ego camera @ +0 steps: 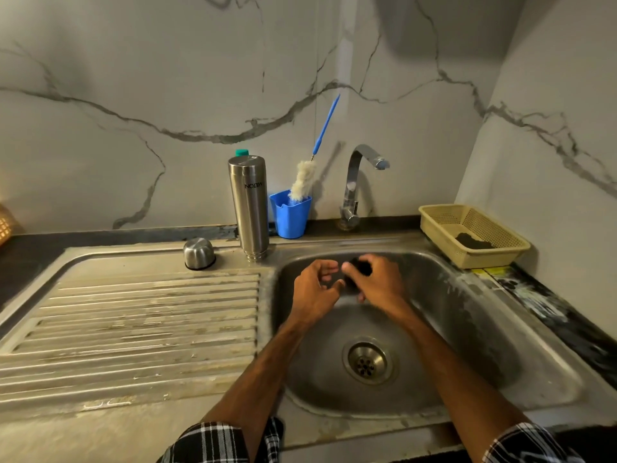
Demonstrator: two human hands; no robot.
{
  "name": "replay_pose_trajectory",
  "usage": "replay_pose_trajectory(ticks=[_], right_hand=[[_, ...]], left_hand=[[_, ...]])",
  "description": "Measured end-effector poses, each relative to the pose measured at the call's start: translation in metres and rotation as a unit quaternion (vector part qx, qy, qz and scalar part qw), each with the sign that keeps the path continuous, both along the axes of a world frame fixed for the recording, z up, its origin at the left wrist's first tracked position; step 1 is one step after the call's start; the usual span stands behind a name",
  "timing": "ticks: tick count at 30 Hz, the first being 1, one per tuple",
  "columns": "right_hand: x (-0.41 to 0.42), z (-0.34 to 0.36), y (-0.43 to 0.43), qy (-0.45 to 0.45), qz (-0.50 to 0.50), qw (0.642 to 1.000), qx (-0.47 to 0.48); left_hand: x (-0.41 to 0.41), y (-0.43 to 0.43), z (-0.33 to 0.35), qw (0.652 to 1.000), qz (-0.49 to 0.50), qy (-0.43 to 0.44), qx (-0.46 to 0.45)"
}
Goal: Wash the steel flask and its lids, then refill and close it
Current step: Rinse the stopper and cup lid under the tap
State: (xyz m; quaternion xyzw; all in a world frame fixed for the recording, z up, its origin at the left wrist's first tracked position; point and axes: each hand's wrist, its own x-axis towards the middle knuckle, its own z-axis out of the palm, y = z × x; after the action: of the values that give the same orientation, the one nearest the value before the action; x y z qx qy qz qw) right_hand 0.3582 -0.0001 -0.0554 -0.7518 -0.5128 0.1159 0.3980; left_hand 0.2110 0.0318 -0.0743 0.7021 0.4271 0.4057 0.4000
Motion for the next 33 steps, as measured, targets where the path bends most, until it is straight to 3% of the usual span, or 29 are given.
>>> replay_pose_trajectory(ticks=[2, 4, 6, 9, 13, 18, 21, 24, 28, 31, 33], right_hand=[[-0.002, -0.003, -0.001, -0.050, -0.010, 0.999, -0.012], [-0.003, 0.003, -0.003, -0.051, -0.037, 0.995, 0.083], [-0.003, 0.002, 0.001, -0.044, -0.021, 0.997, 0.053], [0.000, -0.013, 0.005, 0.031, 0.020, 0.998, -0.059], [0.003, -0.005, 0.005, 0.074, 0.037, 0.997, -0.006], [-0.010, 0.004, 0.000, 0.193, 0.094, 0.977, -0.010], [-0.030, 0.019, -0.001, 0.209, 0.129, 0.969, 0.031], [-0.053, 0.030, 0.002, 0.161, 0.171, 0.971, 0.046], [-0.097, 0.042, 0.007, 0.032, 0.198, 0.980, 0.006], [-0.133, 0.050, 0.013, -0.058, 0.206, 0.977, 0.004], [-0.154, 0.057, 0.021, -0.101, 0.216, 0.971, -0.007]], left_hand=[[0.000, 0.000, -0.002, 1.000, -0.002, 0.002, 0.003], [0.000, 0.000, -0.002, 1.000, -0.010, 0.009, 0.000], [-0.001, 0.001, -0.002, 1.000, -0.019, 0.007, 0.003], [0.000, -0.003, -0.002, 0.999, -0.035, 0.026, 0.024], [-0.004, -0.002, 0.003, 0.999, -0.028, -0.006, 0.032], [-0.012, -0.003, 0.014, 0.999, -0.002, -0.024, 0.047], [-0.030, -0.004, 0.026, 0.998, 0.008, -0.027, 0.048], [-0.063, 0.000, 0.039, 0.998, 0.006, -0.021, 0.060], [-0.139, 0.019, 0.048, 0.990, -0.013, 0.095, 0.103], [-0.194, 0.036, 0.040, 0.981, 0.080, 0.109, 0.142], [-0.218, 0.044, 0.036, 0.974, 0.164, 0.097, 0.119]])
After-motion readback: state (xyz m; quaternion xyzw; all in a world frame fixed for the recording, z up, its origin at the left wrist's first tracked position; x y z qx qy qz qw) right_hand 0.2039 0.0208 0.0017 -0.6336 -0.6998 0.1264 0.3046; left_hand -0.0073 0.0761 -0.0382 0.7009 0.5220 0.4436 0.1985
